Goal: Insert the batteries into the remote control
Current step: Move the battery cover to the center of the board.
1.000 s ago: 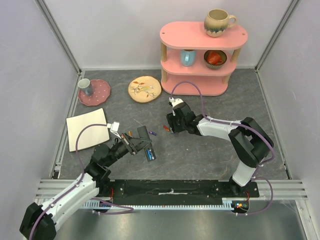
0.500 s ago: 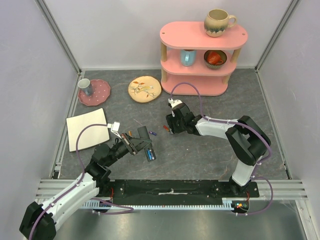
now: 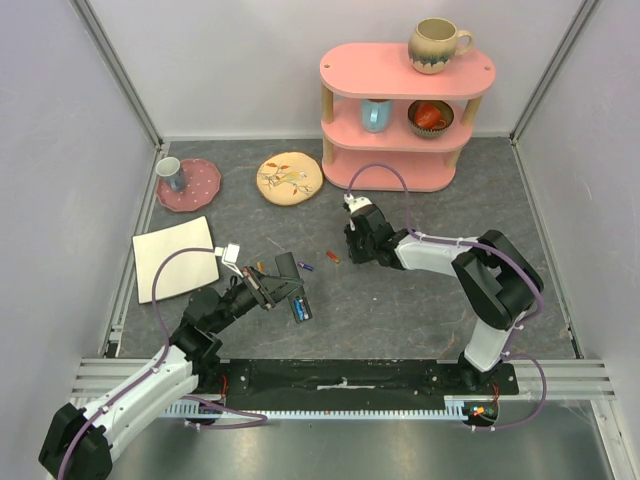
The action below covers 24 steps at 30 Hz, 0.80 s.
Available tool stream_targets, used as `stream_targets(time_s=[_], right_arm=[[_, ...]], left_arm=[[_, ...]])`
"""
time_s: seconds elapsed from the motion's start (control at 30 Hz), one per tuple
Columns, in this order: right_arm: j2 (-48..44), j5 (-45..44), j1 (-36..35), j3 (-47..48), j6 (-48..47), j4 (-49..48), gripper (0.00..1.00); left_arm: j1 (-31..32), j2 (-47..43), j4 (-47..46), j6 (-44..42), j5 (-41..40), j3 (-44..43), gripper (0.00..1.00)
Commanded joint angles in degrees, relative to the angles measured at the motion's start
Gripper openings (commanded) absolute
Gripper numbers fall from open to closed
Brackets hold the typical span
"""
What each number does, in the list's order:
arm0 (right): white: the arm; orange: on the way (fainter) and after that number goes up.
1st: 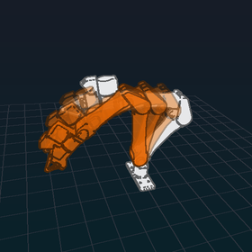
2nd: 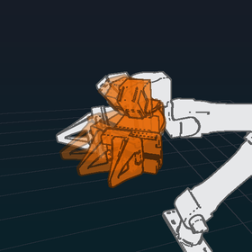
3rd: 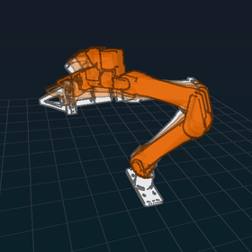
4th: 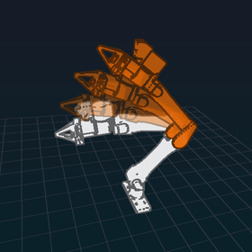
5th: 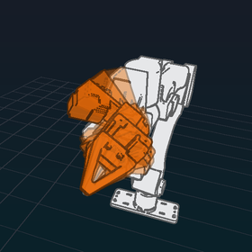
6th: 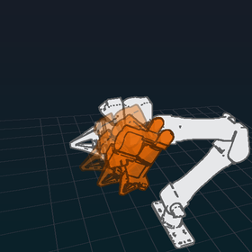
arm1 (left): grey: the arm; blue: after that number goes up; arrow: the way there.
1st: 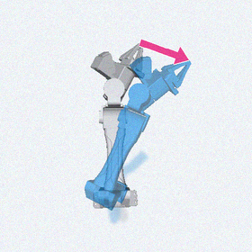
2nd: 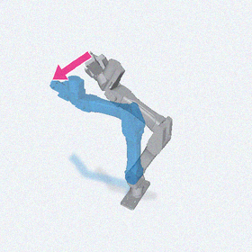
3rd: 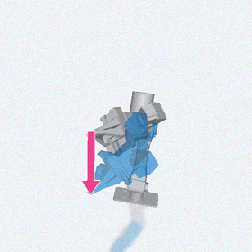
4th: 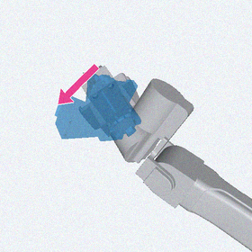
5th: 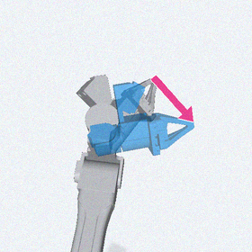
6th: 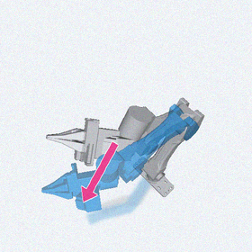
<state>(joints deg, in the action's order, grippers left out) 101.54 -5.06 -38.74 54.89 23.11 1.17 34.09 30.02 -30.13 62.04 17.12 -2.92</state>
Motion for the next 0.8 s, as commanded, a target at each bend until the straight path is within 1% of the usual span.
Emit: stream_targets(time_s=[0.0,0.03,0.07,0.13,0.17,0.23,0.27,0.3,0.47,0.53,0.73,0.77], right_arm=[[-1.07,-1.62,1.47,-1.89,0.62,-0.73,0.21],[-1.43,-0.84,1.74,-2.24,0.70,-0.73,0.19],[-2.65,0.13,1.91,-3.03,0.88,-0.73,0.13],[-4.58,3.37,1.83,-5.13,1.75,-3.45,0.08],[-6.94,4.96,1.91,-6.19,2.28,-4.41,0.04],[-10.55,10.82,2.27,-9.52,4.03,-8.01,0.02],[-11.79,12.34,2.53,-10.85,6.22,-9.07,0.00],[-12.93,13.92,2.70,-12.17,7.72,-11.69,0.00],[-17.68,22.97,3.67,-20.78,16.50,-18.21,0.00],[-18.65,24.48,3.76,-23.67,18.27,-20.41,0.00],[-20.23,23.08,3.76,-26.59,17.76,-15.68,0.07],[-20.32,22.82,3.85,-26.77,17.58,-15.15,0.11]], left_arm=[[-0.34,-0.23,-2.65,-0.96,0.54,1.42,0.02],[-0.42,-0.23,-2.65,-0.96,0.54,1.51,0.02],[-0.42,-0.23,-2.65,-0.96,0.54,1.51,0.02],[-0.42,-0.31,-2.74,-0.96,0.54,1.51,0.02],[-0.42,-0.31,-2.74,-0.96,0.54,1.51,0.02],[-0.42,-0.40,-2.65,-0.87,0.45,1.51,0.02],[-0.42,-0.40,-2.83,-0.78,0.45,1.51,0.02],[-0.42,-0.31,-2.92,-0.78,0.45,1.60,0.02],[-0.42,-0.14,-4.23,0.09,0.80,1.95,0.02],[-0.42,-0.05,-4.76,0.45,0.89,2.30,0.02],[-0.42,0.13,-5.82,1.50,1.51,2.57,0.02],[-0.42,0.13,-5.82,1.68,1.59,2.65,0.02]])
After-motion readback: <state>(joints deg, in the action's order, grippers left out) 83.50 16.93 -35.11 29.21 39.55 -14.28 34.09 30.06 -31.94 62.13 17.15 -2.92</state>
